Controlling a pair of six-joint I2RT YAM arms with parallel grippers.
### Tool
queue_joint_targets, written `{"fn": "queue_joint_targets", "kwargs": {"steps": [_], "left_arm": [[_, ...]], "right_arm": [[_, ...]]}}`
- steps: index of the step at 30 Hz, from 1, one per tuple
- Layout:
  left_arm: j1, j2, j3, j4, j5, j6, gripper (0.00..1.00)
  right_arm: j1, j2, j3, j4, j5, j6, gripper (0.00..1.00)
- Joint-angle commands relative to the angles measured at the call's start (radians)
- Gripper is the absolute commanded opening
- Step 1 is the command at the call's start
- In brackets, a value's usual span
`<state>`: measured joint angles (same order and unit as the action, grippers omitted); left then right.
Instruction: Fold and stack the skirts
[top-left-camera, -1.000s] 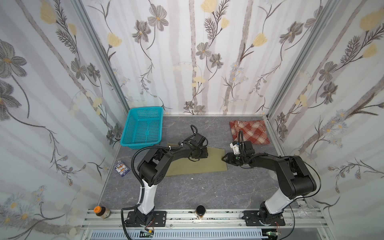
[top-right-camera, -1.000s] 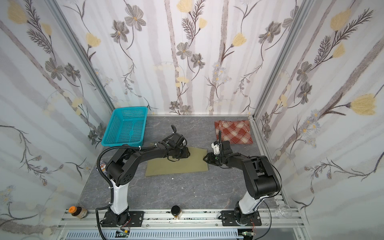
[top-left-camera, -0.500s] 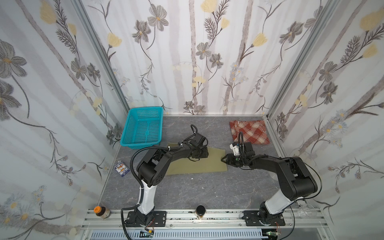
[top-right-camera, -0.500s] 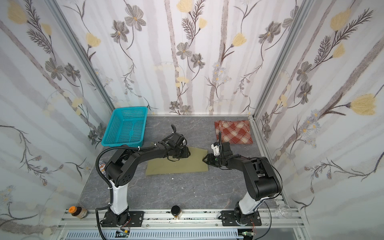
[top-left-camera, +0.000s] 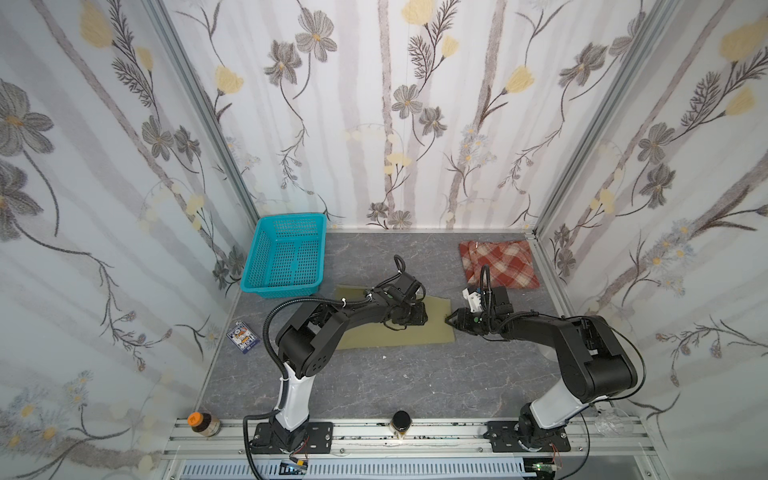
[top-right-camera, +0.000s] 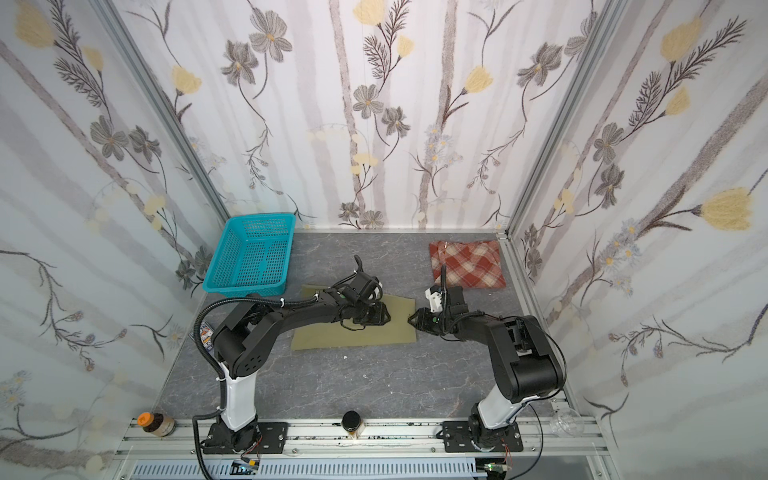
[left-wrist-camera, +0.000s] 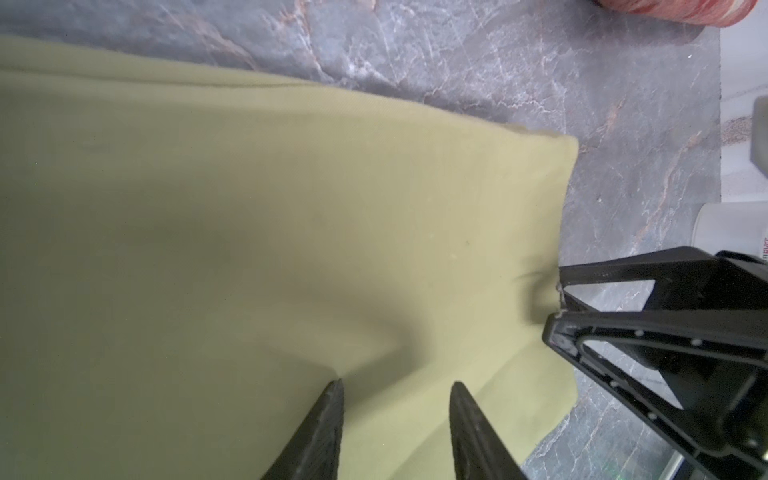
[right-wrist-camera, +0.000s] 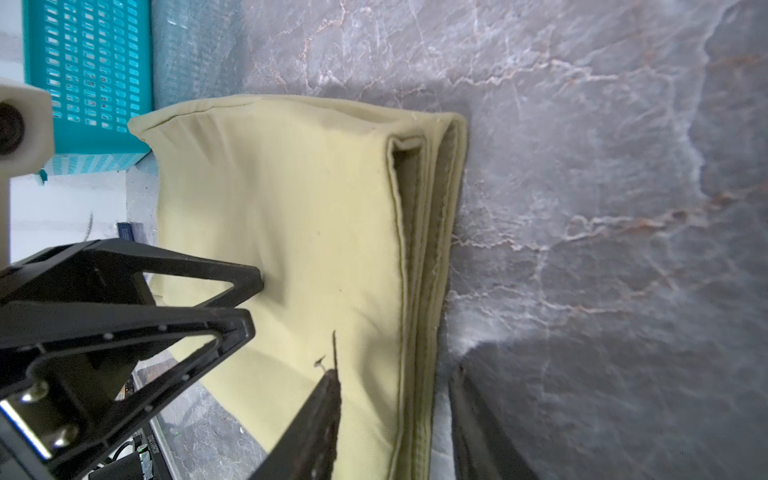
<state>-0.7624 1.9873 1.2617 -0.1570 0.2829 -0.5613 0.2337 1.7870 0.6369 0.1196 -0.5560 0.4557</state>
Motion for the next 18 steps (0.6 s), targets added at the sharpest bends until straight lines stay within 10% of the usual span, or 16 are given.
{"fn": "queue_joint_targets", "kwargs": {"steps": [1,13,18], "left_arm": [[-0.002,0.008,0.002,0.005,0.01,-0.009,0.44],[-0.005,0.015,0.007,0.005,0.007,-0.012,0.43],[-0.006,0.015,0.005,0.007,0.001,-0.012,0.43]], "right_arm": [[0.006,0.024,-0.022,-0.048,0.02,0.028,0.44],[0.038,0.082,-0.016,0.019,0.013,0.081,0.34],[0.038,0.087,-0.006,0.037,-0.017,0.096,0.03]]}}
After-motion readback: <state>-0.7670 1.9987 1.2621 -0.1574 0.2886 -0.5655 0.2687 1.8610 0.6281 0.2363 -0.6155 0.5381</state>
